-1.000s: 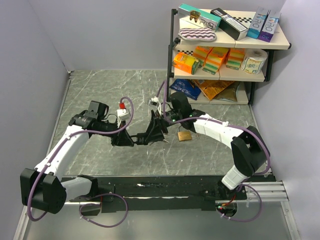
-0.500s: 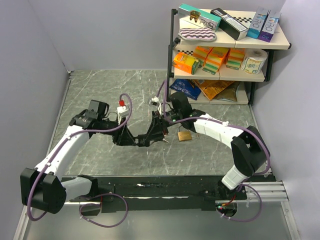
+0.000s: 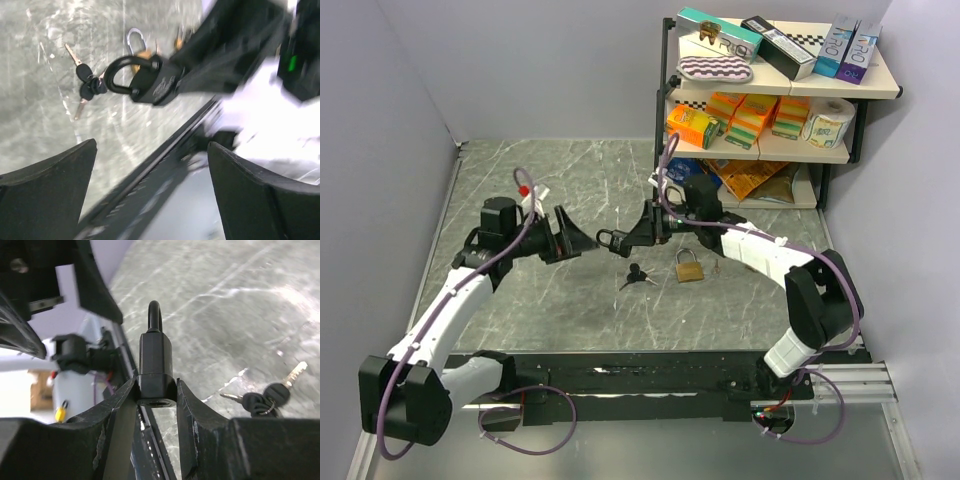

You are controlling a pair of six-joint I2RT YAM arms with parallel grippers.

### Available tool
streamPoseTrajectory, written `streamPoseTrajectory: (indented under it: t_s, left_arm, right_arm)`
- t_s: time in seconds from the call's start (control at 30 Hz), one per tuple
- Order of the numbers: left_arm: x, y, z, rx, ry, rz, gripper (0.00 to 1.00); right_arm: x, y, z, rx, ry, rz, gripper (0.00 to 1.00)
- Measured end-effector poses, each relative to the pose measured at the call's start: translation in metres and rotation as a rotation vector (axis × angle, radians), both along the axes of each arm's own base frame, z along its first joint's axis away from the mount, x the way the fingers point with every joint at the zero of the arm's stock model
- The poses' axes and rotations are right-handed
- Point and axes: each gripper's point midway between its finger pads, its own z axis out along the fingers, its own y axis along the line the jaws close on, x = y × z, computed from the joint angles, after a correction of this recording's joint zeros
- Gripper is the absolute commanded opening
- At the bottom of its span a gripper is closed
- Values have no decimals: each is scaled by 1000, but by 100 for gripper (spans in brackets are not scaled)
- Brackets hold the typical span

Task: Lock with the key
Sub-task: Place the lock at the center of the board.

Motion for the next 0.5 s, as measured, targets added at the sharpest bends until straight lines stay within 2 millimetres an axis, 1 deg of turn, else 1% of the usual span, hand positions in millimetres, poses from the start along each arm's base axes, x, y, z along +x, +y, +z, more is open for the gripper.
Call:
streamPoseTrajectory:
  t_s: [0.07,0.13,0.23,0.33,0.5]
  left_arm:
    - [8,0,1,-50,94,83,96]
    - [16,0,-4,-83,186,148,96]
    - [25,-1,-20,-109,332,225,96]
    - [30,-1,-32,-126,442,282,96]
    - [36,-3,-35,-165,529,327,96]
  right_arm:
    - [2,3,-5,-44,15,-39,0]
    - [4,8,-6,-87,17,-74,0]
    - [7,17,-2,-129,9,-107,0]
    - [10,25,2,-166,-10,-133,0]
    - [15,38,7,-200,-44,-160,0]
